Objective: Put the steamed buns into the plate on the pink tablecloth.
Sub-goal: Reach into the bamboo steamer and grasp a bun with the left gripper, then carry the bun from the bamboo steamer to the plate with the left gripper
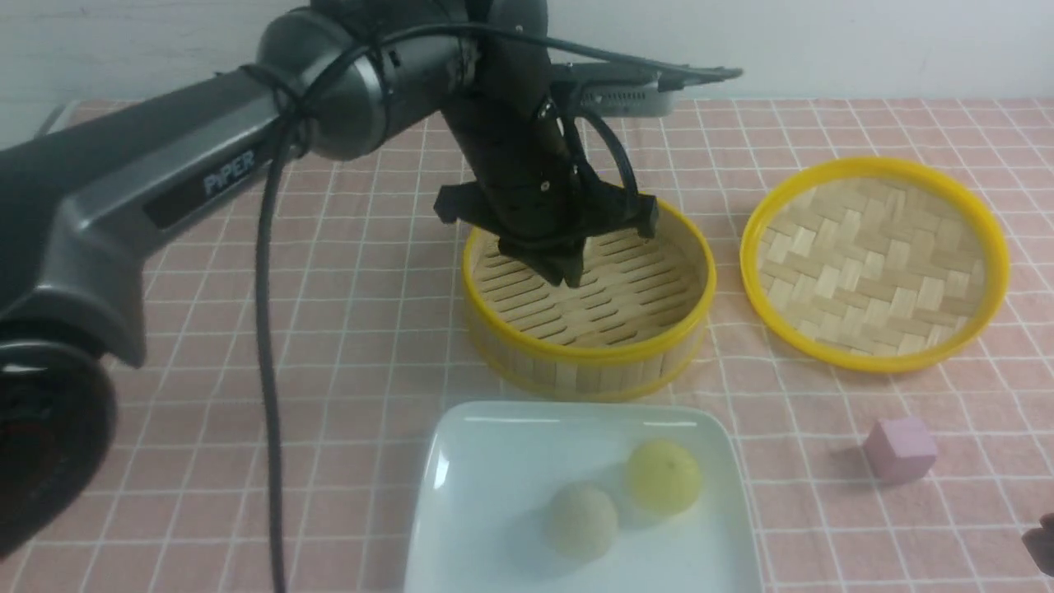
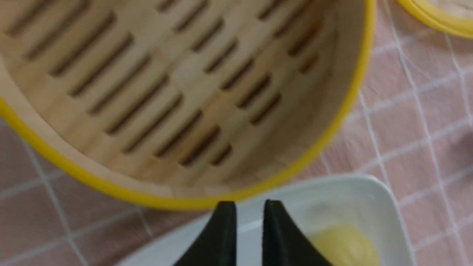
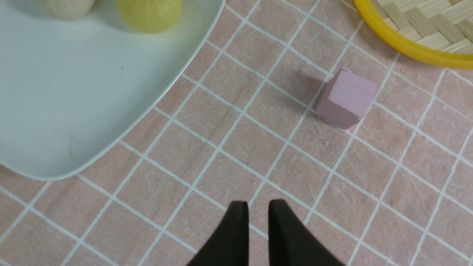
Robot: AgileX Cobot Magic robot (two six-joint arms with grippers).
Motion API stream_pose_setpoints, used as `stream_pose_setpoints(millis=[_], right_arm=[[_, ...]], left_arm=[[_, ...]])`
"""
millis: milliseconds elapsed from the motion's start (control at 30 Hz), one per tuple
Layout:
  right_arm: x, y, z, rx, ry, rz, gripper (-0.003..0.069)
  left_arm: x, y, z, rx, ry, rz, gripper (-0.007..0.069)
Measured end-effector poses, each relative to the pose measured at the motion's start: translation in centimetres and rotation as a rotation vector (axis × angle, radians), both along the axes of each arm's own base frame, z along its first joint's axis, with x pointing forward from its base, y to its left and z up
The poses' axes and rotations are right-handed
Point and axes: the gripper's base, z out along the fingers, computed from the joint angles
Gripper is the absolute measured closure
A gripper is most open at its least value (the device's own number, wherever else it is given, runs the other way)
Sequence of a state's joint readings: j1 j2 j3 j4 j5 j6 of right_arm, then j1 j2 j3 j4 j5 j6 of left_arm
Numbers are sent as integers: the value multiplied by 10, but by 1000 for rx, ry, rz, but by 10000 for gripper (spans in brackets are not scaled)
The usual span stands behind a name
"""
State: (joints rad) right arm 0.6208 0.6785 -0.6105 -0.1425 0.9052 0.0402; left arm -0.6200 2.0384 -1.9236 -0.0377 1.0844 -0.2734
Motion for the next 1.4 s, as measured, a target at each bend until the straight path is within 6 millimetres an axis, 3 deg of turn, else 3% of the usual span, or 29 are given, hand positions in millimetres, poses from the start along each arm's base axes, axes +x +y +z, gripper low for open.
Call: stream_pose_setpoints(millis=[67, 233, 300, 533, 633, 700, 767, 800, 833, 867, 900, 967, 1067, 1100, 1167, 1267, 1333, 1400], right_arm=[[0, 0, 0, 0, -1, 0, 579], [0, 0, 0, 1, -2, 0, 573], [0, 0, 0, 1, -2, 0, 570], [0, 0, 0, 3, -5, 1, 559], [0, 0, 1, 6, -8, 1, 554], [0, 0, 1, 6, -8, 1, 551], [0, 0, 1, 6, -8, 1, 547], [0, 0, 1, 6, -8, 1, 547], [0, 0, 1, 6, -8, 1, 545], [0, 0, 1, 6, -8, 1, 544], [0, 0, 1, 6, -8, 1, 544], [0, 0, 1, 6, -8, 1, 543], [0, 0, 1, 6, -8, 1, 539], [0, 0, 1, 6, -8, 1, 538], [0, 0, 1, 6, -8, 1, 535], [0, 0, 1, 6, -8, 1, 531], [0, 0, 1, 6, -8, 1, 529], [0, 0, 1, 8, -7, -2, 526]], left_arm=[[23, 0, -3, 45, -8, 33, 616], [59, -1, -6, 11, -74, 78, 596], [66, -4, -13, 8, -80, 84, 561], [95, -19, -63, -20, -169, 124, 289], [105, -21, -77, -26, -219, 155, 249], [107, -21, -85, -17, -219, 183, 300], [107, -19, -88, -11, -199, 211, 433], [107, -19, -88, -10, -197, 212, 449], [105, -18, -83, -1, -187, 217, 544], [103, -16, -78, 4, -179, 216, 575], [102, -16, -77, 4, -177, 214, 579], [92, -11, -54, 21, -143, 193, 596], [71, 1, -4, 44, -146, 155, 596], [70, 2, 1, 43, -147, 156, 596], [46, 19, 60, 49, -235, 107, 596], [17, 39, 119, 34, -356, 55, 596], [4, 47, 135, 33, -381, 35, 596], [-9, 52, 132, 37, -334, 11, 596]])
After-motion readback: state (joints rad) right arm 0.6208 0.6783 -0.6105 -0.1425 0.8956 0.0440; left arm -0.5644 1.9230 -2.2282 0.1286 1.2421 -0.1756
